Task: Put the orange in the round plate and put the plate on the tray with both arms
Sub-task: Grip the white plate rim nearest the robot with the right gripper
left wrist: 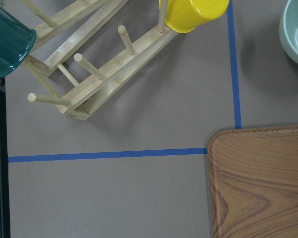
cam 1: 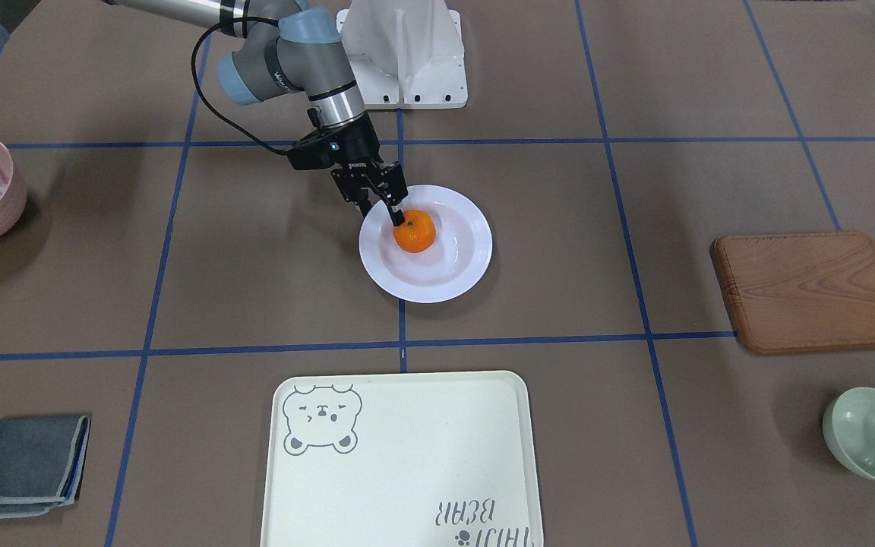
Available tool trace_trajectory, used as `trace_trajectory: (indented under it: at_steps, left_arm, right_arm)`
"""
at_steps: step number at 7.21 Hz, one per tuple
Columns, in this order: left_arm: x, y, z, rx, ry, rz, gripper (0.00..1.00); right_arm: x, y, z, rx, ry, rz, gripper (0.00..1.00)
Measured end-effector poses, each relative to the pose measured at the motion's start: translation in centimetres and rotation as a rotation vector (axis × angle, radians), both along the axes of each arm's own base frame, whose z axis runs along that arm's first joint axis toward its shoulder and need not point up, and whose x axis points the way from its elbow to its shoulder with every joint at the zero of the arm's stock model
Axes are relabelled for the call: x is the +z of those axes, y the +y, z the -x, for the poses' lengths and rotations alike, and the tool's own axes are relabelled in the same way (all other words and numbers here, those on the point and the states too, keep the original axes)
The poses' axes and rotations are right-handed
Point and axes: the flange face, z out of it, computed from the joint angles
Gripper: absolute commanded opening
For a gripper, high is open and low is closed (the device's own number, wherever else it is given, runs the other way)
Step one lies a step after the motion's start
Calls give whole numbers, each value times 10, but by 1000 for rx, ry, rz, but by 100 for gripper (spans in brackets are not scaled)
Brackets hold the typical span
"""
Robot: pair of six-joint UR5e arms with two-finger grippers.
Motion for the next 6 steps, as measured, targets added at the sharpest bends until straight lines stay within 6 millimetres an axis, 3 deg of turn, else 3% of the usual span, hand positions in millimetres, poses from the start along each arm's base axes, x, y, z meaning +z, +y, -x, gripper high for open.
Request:
trace_trajectory:
  at_steps: [3,5,6]
  left_arm:
    - [0,0,0,-1,0,-3,99]
    - [0,0,0,-1,-1,-5,99]
    - [1,0,0,-1,-1,-5,99]
  right_arm:
    - [-5,-1,-15,-2,-14,-5,44]
    - [0,-3,-15,1,7,-1,62]
    - [6,-4,-10,1,28,3,66]
